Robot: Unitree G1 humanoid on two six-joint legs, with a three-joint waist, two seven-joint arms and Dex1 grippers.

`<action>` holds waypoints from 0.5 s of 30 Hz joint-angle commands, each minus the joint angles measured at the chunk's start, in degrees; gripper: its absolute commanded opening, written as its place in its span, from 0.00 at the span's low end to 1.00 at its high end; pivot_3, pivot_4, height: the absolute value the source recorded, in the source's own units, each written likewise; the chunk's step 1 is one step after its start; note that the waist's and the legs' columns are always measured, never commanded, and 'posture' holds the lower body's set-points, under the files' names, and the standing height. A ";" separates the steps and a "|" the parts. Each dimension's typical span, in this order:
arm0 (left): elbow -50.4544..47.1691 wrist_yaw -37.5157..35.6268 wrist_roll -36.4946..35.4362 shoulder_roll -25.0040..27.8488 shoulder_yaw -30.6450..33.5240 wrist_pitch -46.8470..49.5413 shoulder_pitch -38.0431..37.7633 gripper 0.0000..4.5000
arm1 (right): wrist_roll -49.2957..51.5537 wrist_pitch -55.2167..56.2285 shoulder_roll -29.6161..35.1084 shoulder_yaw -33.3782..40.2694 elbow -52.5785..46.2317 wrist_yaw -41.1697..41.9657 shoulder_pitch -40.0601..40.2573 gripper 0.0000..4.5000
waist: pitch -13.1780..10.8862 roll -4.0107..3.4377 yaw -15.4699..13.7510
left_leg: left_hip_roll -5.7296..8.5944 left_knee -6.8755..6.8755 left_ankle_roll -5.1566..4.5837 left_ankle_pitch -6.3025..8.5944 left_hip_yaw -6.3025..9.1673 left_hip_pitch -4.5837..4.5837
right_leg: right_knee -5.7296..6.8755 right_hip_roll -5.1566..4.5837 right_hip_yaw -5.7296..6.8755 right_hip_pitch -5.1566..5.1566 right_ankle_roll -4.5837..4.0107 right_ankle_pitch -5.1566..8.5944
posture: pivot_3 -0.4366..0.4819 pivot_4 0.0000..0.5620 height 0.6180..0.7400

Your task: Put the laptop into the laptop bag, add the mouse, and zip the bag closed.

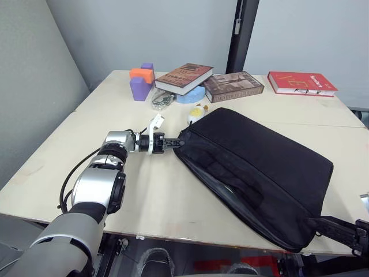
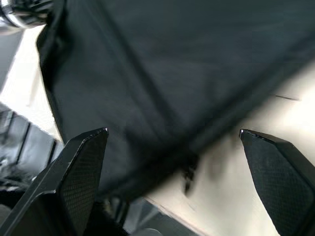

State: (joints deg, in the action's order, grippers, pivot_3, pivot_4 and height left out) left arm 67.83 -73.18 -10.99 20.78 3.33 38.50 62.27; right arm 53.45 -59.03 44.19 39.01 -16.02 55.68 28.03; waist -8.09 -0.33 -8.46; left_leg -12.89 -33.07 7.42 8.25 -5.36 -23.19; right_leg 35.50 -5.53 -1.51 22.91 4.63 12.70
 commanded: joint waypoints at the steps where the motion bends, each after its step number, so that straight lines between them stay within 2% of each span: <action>1: -2.34 -1.25 -0.56 1.05 0.48 0.30 -0.08 0.00 | -0.79 0.50 0.92 -1.74 1.90 -1.10 -2.78 0.94 | 0.00 0.00 0.06 | 0.01 0.00 0.00 0.00 0.00 0.00 | -0.02 0.00 0.00 -0.01 0.00 0.00 | 0.48 0.27 1.00; 12: -6.93 -2.70 -1.34 3.34 0.37 3.54 -1.45 0.00 | -0.65 0.78 4.07 -3.92 4.89 1.89 -9.08 0.16 | 0.00 0.00 0.38 | 0.00 -0.02 0.00 0.00 -0.01 0.02 | 0.04 0.00 -0.01 -0.01 0.00 -0.01 | 0.48 0.27 1.00; 14: -9.06 -2.77 -2.09 4.36 0.97 4.91 -2.54 0.00 | -0.97 0.49 5.10 -5.91 4.14 0.91 -12.84 0.03 | -0.01 0.00 0.64 | 0.00 -0.01 -0.03 -0.02 0.00 0.00 | 0.03 0.00 0.00 0.01 0.00 -0.01 | 0.48 0.27 1.00; 15: -9.90 -2.64 -2.45 4.70 1.25 5.51 -2.99 0.00 | -1.31 0.38 5.41 -6.72 4.08 0.19 -14.41 0.01 | -0.02 -0.02 0.99 | 0.00 -0.01 -0.08 -0.06 -0.01 -0.01 | 0.03 0.00 -0.01 0.01 0.00 -0.01 | 0.48 0.27 1.00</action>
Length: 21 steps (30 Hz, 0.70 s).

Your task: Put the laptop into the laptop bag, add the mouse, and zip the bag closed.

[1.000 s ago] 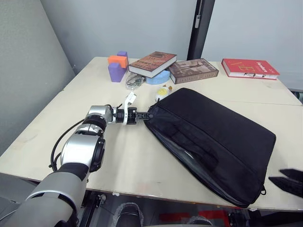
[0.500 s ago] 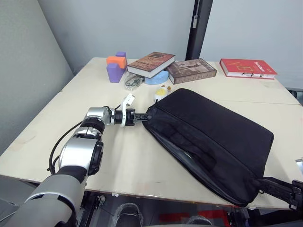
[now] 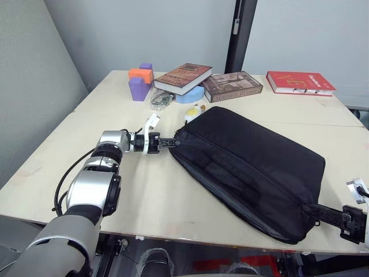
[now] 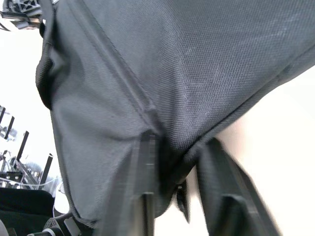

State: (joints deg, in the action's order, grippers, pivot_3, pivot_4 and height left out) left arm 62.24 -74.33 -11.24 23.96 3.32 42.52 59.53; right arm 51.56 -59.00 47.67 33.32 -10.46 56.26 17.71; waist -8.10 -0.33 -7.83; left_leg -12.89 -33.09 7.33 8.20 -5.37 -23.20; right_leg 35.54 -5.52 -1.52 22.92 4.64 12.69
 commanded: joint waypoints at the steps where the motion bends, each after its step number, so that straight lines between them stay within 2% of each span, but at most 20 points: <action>1: -5.81 -1.32 -2.67 1.91 1.40 2.30 -0.98 0.00 | -0.30 0.86 2.37 -2.28 -1.54 -0.83 -5.90 0.01 | -0.02 -0.03 0.43 | 0.00 -0.01 -0.05 -0.04 0.00 -0.01 | 0.01 0.00 -0.01 0.01 0.00 0.00 | 0.48 0.27 1.00; 5: -18.15 -2.58 -5.73 4.09 0.89 8.82 -5.95 0.00 | -2.24 1.77 3.71 -5.96 -0.83 -1.96 -13.60 0.01 | -0.04 -0.05 0.81 | 0.00 0.02 -0.14 -0.12 0.00 -0.03 | 0.01 0.00 0.01 0.04 0.00 0.00 | 0.48 0.27 1.00; 10: -36.04 -2.97 -7.39 8.37 -1.65 10.67 -15.63 0.00 | -5.81 3.36 4.76 -11.64 -0.85 -3.26 -24.76 0.01 | -0.07 -0.07 1.35 | -0.01 0.13 -0.21 -0.27 -0.02 -0.14 | -0.02 0.01 0.03 0.18 0.00 0.00 | 0.48 0.27 1.00; 16: -51.84 -0.54 -12.80 11.75 2.31 16.93 -22.62 0.00 | -12.28 4.44 5.95 -21.34 1.66 -3.05 -35.54 0.01 | -0.09 -0.08 1.03 | -0.05 0.17 -0.07 -0.34 -0.01 -0.18 | -0.05 0.05 0.08 0.20 -0.03 0.02 | 0.48 0.27 1.00; 21: -65.83 0.89 -17.15 14.79 4.13 20.78 -29.80 0.00 | -17.75 8.43 5.97 -27.41 6.52 0.52 -41.74 0.01 | -0.10 -0.08 1.00 | -0.05 0.05 -0.04 -0.37 0.04 -0.50 | -0.01 0.05 0.12 0.43 -0.03 0.02 | 0.48 0.27 1.00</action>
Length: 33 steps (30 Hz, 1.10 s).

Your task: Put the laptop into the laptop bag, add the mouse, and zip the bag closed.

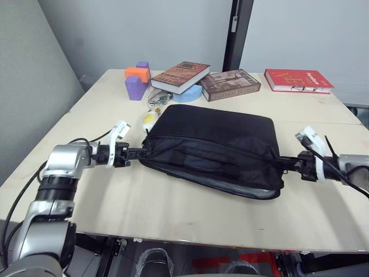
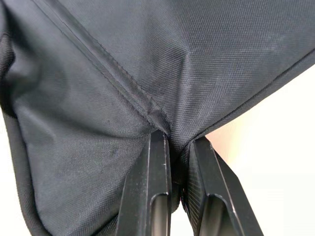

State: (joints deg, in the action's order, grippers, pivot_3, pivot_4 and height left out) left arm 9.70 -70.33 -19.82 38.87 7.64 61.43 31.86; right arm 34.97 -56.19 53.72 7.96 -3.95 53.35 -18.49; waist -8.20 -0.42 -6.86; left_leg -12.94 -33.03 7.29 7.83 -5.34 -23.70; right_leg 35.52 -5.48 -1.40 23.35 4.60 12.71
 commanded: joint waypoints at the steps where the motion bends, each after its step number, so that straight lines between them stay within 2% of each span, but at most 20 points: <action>1: -15.74 -3.03 -9.35 0.60 -0.08 2.44 -3.76 0.00 | -2.05 6.26 -0.17 -2.95 1.32 4.08 -6.66 0.01 | 0.00 0.00 0.22 | -0.01 -0.01 0.00 0.00 -0.01 -0.06 | 0.00 0.01 0.00 0.09 0.00 0.00 | 0.48 0.27 1.00; 4: -19.73 -0.41 -10.29 1.41 0.98 3.50 -7.54 0.00 | -3.57 7.43 -0.45 -4.75 3.53 6.28 -9.08 0.01 | 0.00 0.00 0.34 | -0.01 -0.05 -0.01 -0.02 0.02 -0.34 | 0.08 0.01 0.03 0.33 0.00 0.00 | 0.48 0.27 1.00; 12: -28.12 9.48 -14.76 -2.47 6.72 9.80 -11.88 0.00 | -5.90 8.73 -1.23 -6.11 4.49 9.30 -10.12 0.01 | 0.00 0.01 0.73 | -0.05 -0.34 -0.08 -0.01 0.02 -0.41 | 0.36 0.05 -0.04 0.47 -0.01 0.00 | 0.48 0.27 1.00; 22: -28.15 11.46 -14.45 -0.88 2.78 6.15 -12.77 0.00 | -8.87 8.24 -3.20 -7.17 6.23 8.32 -10.37 0.01 | 0.00 0.01 1.13 | -0.10 -0.54 -0.33 0.11 0.02 -0.39 | 0.59 0.08 -0.07 0.48 -0.02 0.00 | 0.48 0.27 1.00; 23: -27.66 11.54 -14.47 -0.59 2.67 6.24 -12.59 0.09 | -8.42 7.48 -3.36 -6.91 6.14 8.59 -10.62 0.00 | 0.01 0.01 1.17 | -0.10 -0.55 -0.33 0.11 0.02 -0.38 | 0.61 0.08 -0.08 0.48 -0.02 0.00 | 0.48 0.27 1.00; 24: -27.51 11.06 -14.98 -0.23 2.91 6.19 -12.57 0.19 | -7.94 7.05 -3.33 -6.62 5.76 9.09 -10.63 0.11 | 0.01 0.01 1.22 | -0.10 -0.57 -0.33 0.11 0.02 -0.38 | 0.64 0.08 -0.08 0.48 -0.02 0.00 | 0.48 0.27 1.00; 25: -27.42 10.83 -15.50 -0.01 3.27 6.31 -12.37 0.24 | -7.70 6.68 -3.25 -6.48 5.62 9.40 -10.71 0.22 | 0.01 0.01 1.23 | -0.10 -0.59 -0.33 0.11 0.02 -0.37 | 0.65 0.08 -0.10 0.48 -0.02 0.00 | 0.48 0.27 1.00; 27: -26.77 11.65 -15.41 0.59 3.69 5.92 -11.89 0.42 | -7.88 6.91 -2.96 -6.42 5.31 9.76 -10.66 0.37 | 0.01 0.01 1.23 | -0.10 -0.64 -0.34 0.11 0.02 -0.36 | 0.68 0.08 -0.12 0.47 -0.02 -0.01 | 0.48 0.27 1.00; 31: -26.45 10.54 -16.50 3.65 3.69 5.03 -12.38 0.73 | -8.35 7.11 -3.08 -6.36 6.92 10.00 -11.49 0.67 | 0.01 0.01 1.23 | -0.12 -0.75 -0.35 0.12 0.02 -0.35 | 0.78 0.09 -0.12 0.47 -0.05 -0.02 | 0.48 0.27 1.00; 33: -26.10 9.26 -17.81 5.67 4.45 4.98 -12.72 0.73 | -8.18 7.28 -2.73 -6.26 7.00 10.98 -11.38 0.81 | 0.01 0.01 1.29 | -0.12 -0.79 -0.36 0.12 0.02 -0.34 | 0.84 0.09 -0.15 0.47 -0.05 -0.02 | 0.48 0.27 1.00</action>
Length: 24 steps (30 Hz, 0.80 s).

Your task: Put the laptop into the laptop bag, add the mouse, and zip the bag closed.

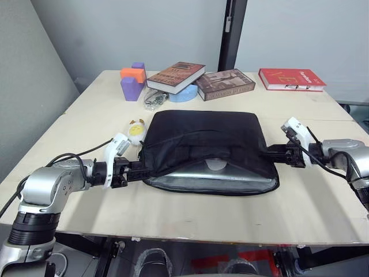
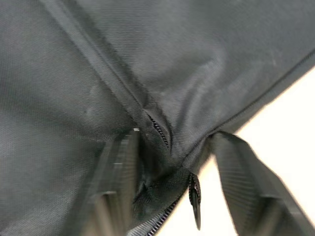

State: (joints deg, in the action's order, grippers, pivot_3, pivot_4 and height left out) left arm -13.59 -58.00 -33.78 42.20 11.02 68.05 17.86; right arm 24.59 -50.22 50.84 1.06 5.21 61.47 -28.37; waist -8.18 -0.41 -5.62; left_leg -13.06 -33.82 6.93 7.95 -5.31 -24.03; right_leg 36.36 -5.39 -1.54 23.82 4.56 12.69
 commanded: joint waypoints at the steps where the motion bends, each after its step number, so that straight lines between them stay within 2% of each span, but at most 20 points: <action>1: -2.34 -3.84 -3.91 3.73 1.29 -2.29 1.04 0.73 | 2.31 1.17 0.41 0.69 -2.19 3.32 -1.49 0.91 | 0.00 0.00 0.10 | -0.01 -0.01 0.00 0.00 0.00 0.00 | 0.03 0.01 0.00 0.00 0.00 0.00 | 0.48 0.27 1.00; 3: -0.96 -5.14 -3.75 6.29 1.69 -3.79 0.66 0.73 | 2.42 1.41 1.23 0.78 -2.68 4.51 -1.17 0.99 | 0.00 0.00 0.17 | -0.02 -0.02 0.00 0.00 0.00 0.01 | 0.05 0.02 0.00 0.01 0.00 0.00 | 0.48 0.27 1.00; 9: 4.57 -12.20 -2.73 14.78 2.40 -10.90 -0.45 0.73 | 3.57 1.74 5.07 3.36 -2.67 7.86 -0.76 0.99 | 0.01 -0.01 0.11 | -0.03 -0.01 0.01 0.01 0.00 0.02 | 0.03 0.03 0.00 0.01 0.00 0.00 | 0.48 0.27 1.00; 13: 12.50 -16.31 1.91 19.26 1.53 -21.64 1.34 0.73 | 6.32 0.94 8.25 7.10 -4.36 9.68 0.42 0.99 | 0.01 -0.01 -0.07 | -0.04 -0.02 0.00 0.01 0.00 0.07 | 0.03 0.03 -0.01 -0.04 -0.01 0.01 | 0.48 0.27 1.00; 15: 18.23 -16.47 3.28 19.74 1.45 -25.82 5.78 0.73 | 8.58 -0.23 9.50 9.77 -6.31 10.00 1.11 0.99 | 0.01 -0.01 -0.54 | -0.06 -0.02 -0.01 0.01 -0.01 0.11 | 0.06 0.04 -0.02 -0.05 -0.01 0.01 | 0.48 0.27 1.00; 18: 21.70 -18.83 2.39 19.50 2.72 -30.43 10.24 0.73 | 12.14 -2.26 10.62 13.43 -10.05 9.82 1.98 0.99 | 0.02 0.01 -0.73 | -0.07 -0.10 -0.05 -0.01 -0.03 0.17 | 0.13 0.02 -0.02 -0.13 -0.03 0.01 | 0.48 0.27 1.00; 21: 20.93 -22.88 1.38 19.73 3.61 -35.61 11.55 0.73 | 16.84 -5.16 10.63 17.59 -14.23 8.03 0.52 0.99 | 0.03 0.01 -0.70 | -0.06 -0.12 -0.05 -0.01 -0.05 0.22 | 0.13 0.01 -0.03 -0.17 -0.18 0.01 | 0.48 0.27 1.00; 24: 17.82 -25.10 -1.43 18.99 3.92 -36.18 13.59 0.73 | 21.42 -7.64 10.06 19.60 -17.95 6.22 -1.46 0.99 | 0.04 0.01 -0.54 | -0.09 -0.10 -0.04 0.00 -0.09 0.28 | 0.21 0.03 -0.05 -0.16 -0.18 0.02 | 0.48 0.27 1.00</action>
State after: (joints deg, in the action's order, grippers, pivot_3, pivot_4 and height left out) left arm 7.19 -81.60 -32.78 60.96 12.95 33.04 29.18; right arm 42.66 -56.80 60.39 17.81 -9.25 68.42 -27.89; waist -8.15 -0.41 -6.16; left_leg -13.17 -33.92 6.90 7.95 -5.40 -23.76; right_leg 36.59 -5.36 -1.59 23.68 4.37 12.71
